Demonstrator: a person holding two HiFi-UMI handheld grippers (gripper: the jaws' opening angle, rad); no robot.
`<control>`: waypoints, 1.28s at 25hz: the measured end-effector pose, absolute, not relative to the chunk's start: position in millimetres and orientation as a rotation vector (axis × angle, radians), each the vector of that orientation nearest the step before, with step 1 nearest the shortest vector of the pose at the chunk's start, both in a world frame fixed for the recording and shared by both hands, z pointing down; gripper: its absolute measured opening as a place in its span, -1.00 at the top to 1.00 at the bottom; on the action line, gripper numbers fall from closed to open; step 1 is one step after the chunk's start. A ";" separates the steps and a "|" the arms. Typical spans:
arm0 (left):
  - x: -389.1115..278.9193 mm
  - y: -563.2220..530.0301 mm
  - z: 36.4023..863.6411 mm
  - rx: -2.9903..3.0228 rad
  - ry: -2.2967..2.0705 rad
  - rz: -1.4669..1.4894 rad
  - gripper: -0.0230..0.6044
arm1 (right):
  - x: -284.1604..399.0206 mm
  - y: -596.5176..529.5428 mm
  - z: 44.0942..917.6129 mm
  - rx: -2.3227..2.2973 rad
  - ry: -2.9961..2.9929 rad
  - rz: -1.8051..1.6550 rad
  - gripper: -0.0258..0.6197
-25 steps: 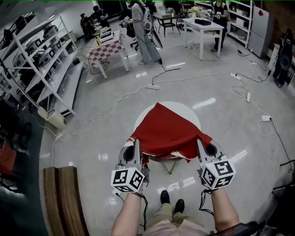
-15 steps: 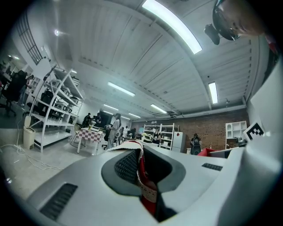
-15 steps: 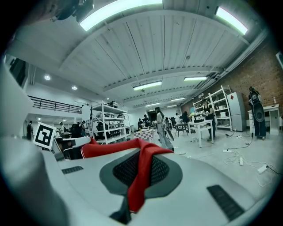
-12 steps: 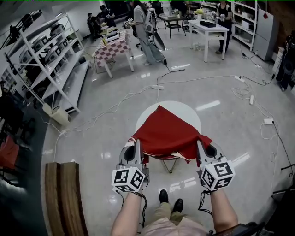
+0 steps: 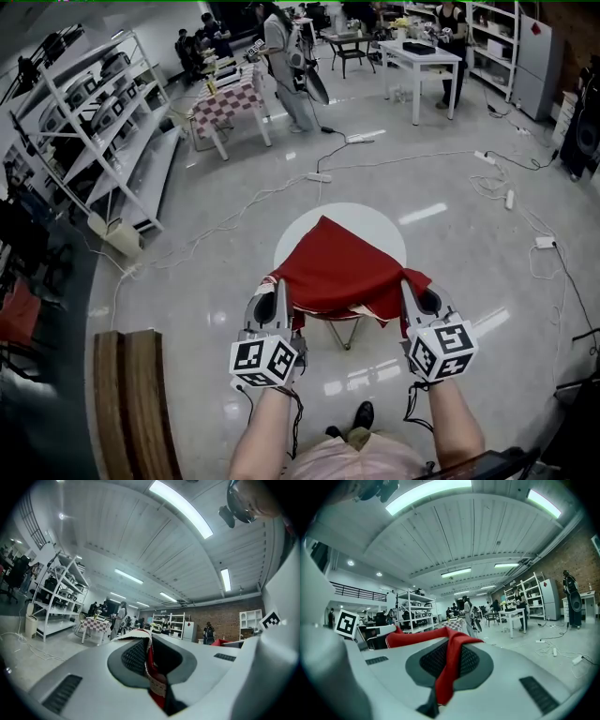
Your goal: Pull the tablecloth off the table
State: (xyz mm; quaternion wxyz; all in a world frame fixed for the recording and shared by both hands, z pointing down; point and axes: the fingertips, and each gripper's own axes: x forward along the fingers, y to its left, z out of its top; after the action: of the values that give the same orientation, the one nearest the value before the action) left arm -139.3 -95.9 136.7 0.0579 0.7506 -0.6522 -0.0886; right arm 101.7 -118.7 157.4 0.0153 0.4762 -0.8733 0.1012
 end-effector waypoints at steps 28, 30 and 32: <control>-170.4 13.5 142.2 2.304 -1.909 -0.263 0.79 | 70.5 1.6 166.0 1.550 -2.650 0.332 0.83; -172.8 19.9 141.0 2.308 -1.902 -0.263 0.79 | 68.0 9.3 164.7 1.557 -2.645 0.332 0.83; -175.1 27.3 143.3 2.311 -1.898 -0.264 0.79 | 65.8 17.8 167.2 1.561 -2.641 0.329 0.83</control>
State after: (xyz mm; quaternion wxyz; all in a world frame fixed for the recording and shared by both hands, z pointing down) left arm -175.1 27.3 143.3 0.0695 0.7680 -0.6306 -0.0878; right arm 65.8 17.8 167.2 0.0279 0.5058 -0.8556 0.1066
